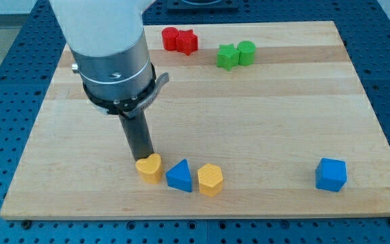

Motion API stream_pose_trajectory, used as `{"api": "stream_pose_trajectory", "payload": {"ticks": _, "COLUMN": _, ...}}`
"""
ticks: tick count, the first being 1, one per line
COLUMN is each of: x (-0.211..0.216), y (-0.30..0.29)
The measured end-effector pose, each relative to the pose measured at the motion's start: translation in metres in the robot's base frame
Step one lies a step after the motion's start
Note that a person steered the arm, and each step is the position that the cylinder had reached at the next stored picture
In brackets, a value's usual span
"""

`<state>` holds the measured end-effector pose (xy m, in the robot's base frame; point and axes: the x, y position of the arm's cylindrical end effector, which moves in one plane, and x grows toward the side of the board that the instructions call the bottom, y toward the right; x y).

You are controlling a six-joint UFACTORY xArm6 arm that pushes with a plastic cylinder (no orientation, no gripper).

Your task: Place yourself at the top left side of the red circle

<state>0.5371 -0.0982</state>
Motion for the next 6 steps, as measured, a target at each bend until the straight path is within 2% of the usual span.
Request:
{"api": "stream_pose_trajectory", "payload": {"ticks": 1, "x": -0.002, "y": 0.0}}
{"api": "stream_pose_trajectory", "payload": {"ticks": 2, "x": -0.05, "y": -0.005}}
{"api": "stream_pose_trajectory", "payload": {"ticks": 4, "x": -0.171, "y": -0.025}}
{"api": "stream_pose_trajectory", "payload": {"ticks": 6, "x": -0.261, "y": -0.029}}
